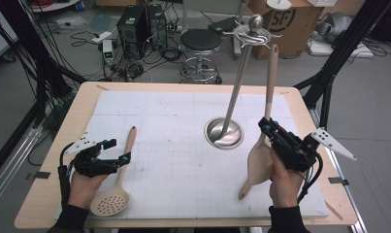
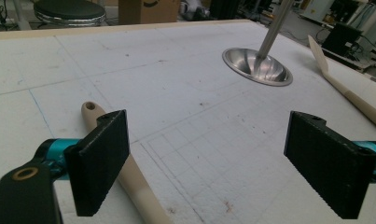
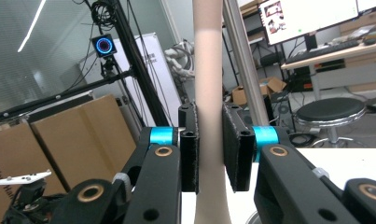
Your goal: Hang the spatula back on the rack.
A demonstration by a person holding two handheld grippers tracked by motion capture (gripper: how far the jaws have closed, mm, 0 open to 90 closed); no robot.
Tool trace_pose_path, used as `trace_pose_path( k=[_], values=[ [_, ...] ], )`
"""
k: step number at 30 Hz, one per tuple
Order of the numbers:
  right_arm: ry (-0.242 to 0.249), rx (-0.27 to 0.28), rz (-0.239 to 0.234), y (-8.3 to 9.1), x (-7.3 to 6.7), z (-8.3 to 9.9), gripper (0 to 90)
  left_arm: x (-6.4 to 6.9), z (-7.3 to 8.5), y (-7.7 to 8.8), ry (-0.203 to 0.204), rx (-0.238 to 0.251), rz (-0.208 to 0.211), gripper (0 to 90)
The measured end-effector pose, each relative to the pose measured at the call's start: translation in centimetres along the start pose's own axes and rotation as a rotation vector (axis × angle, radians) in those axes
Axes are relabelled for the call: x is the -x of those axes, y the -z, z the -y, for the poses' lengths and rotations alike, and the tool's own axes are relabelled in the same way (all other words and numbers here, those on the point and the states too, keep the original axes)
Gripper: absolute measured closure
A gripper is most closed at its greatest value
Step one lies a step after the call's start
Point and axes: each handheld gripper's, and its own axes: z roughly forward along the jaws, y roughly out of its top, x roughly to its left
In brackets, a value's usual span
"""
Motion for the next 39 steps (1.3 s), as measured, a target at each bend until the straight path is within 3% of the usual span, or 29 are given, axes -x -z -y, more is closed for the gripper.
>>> trace_pose_path(
  k=[7, 17, 23, 27, 31, 39],
  values=[
    [-0.024, -0.03, -0.018, -1.0, 0.6, 0.0, 78.6, 0.0, 0.0, 0.0, 0.002, 0.002, -0.001, 14.7],
    [-0.013, -0.057, -0.016, -2.5, 1.4, 0.7, 76.0, 0.0, 0.0, 0.0, -0.001, 0.003, -0.002, 14.7],
    [-0.029, -0.084, 0.012, -3.4, 2.1, 0.6, 64.5, 0.0, 0.0, 0.0, -0.001, -0.001, 0.006, 14.7],
    [-0.008, -0.077, 0.05, -3.7, 2.5, 0.4, 58.6, 0.2, -0.1, 0.0, -0.018, -0.002, 0.02, 14.7],
    [0.001, -0.042, 0.066, -3.6, 2.7, 0.0, 58.6, 0.1, -0.1, 0.0, -0.013, 0.0, 0.014, 14.3],
    [0.023, -0.004, 0.029, -3.4, 2.2, -1.2, 55.8, 0.0, -0.2, 0.3, -0.007, 0.007, 0.006, 14.3]
  ],
)
